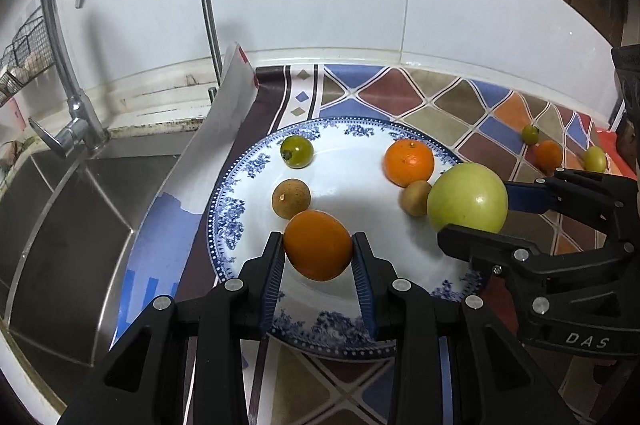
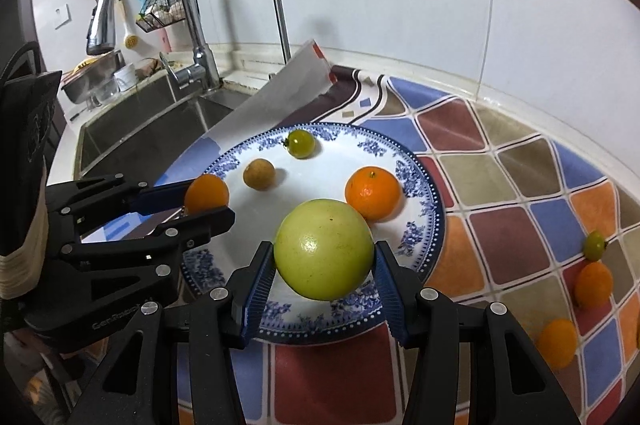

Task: Organize fruits
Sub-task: 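Open both tools to drop the mandarin and pomelo onto the plate, then move both tools from the plate toward the remaining fruits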

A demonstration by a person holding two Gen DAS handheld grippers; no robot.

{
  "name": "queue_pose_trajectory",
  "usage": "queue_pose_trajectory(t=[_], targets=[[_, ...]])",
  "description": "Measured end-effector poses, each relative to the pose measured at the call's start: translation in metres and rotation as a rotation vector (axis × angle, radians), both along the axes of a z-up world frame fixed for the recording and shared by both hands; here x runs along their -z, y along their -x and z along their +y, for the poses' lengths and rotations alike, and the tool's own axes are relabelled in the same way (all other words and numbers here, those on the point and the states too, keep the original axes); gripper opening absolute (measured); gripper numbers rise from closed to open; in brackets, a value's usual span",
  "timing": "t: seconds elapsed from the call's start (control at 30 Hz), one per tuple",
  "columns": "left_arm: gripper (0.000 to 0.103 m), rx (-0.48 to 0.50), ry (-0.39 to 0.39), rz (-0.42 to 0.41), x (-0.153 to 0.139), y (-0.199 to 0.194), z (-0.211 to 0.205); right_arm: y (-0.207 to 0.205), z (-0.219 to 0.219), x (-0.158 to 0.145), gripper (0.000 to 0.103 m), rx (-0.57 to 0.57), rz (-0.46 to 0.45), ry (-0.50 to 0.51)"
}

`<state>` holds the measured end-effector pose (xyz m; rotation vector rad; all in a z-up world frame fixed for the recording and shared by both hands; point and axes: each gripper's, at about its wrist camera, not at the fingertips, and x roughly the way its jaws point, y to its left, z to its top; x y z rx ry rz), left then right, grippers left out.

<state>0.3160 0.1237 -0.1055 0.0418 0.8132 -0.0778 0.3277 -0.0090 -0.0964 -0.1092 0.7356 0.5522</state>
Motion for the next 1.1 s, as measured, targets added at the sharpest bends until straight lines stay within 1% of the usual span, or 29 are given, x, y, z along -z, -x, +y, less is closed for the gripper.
queue_pose_trajectory(t=[0.13, 0.2, 0.23, 0.3, 0.33, 0.47, 0.53, 0.7, 0.73, 0.87, 1.1], targets=[[0.034, -0.004, -0.002, 0.014, 0.004, -0.006, 0.001, -0.005, 0.002, 0.006, 0.050, 0.001, 0.019, 0.001], [0.039, -0.011, -0.008, 0.006, 0.003, -0.006, 0.002, -0.006, 0.002, 0.008, 0.051, 0.005, 0.024, -0.002], [0.044, -0.012, -0.012, 0.001, 0.001, -0.006, 0.001, -0.006, 0.001, 0.008, 0.054, 0.007, 0.017, -0.006], [0.045, -0.020, -0.017, -0.016, -0.003, -0.003, 0.002, -0.004, 0.000, 0.004, 0.061, 0.011, -0.006, -0.014], [0.045, -0.023, -0.019, -0.022, -0.005, -0.001, 0.003, -0.002, 0.000, 0.001, 0.061, 0.020, -0.029, -0.012], [0.056, -0.039, -0.030, -0.061, -0.019, 0.010, 0.001, 0.007, -0.007, -0.010, 0.061, 0.050, -0.072, -0.001], [0.057, -0.044, -0.028, -0.088, -0.028, 0.017, -0.003, 0.011, -0.013, -0.017, 0.061, 0.067, -0.092, -0.006], [0.065, -0.047, -0.037, -0.145, -0.049, 0.033, -0.014, 0.028, -0.031, -0.033, 0.061, 0.125, -0.141, -0.018], [0.067, -0.048, -0.041, -0.153, -0.052, 0.036, -0.017, 0.032, -0.035, -0.036, 0.063, 0.131, -0.152, -0.016], [0.074, -0.016, -0.034, -0.185, -0.067, 0.046, -0.033, 0.045, -0.050, -0.046, 0.063, 0.162, -0.180, -0.013], [0.075, 0.055, -0.023, -0.228, -0.082, 0.056, -0.064, 0.069, -0.084, -0.062, 0.063, 0.249, -0.241, -0.025]])
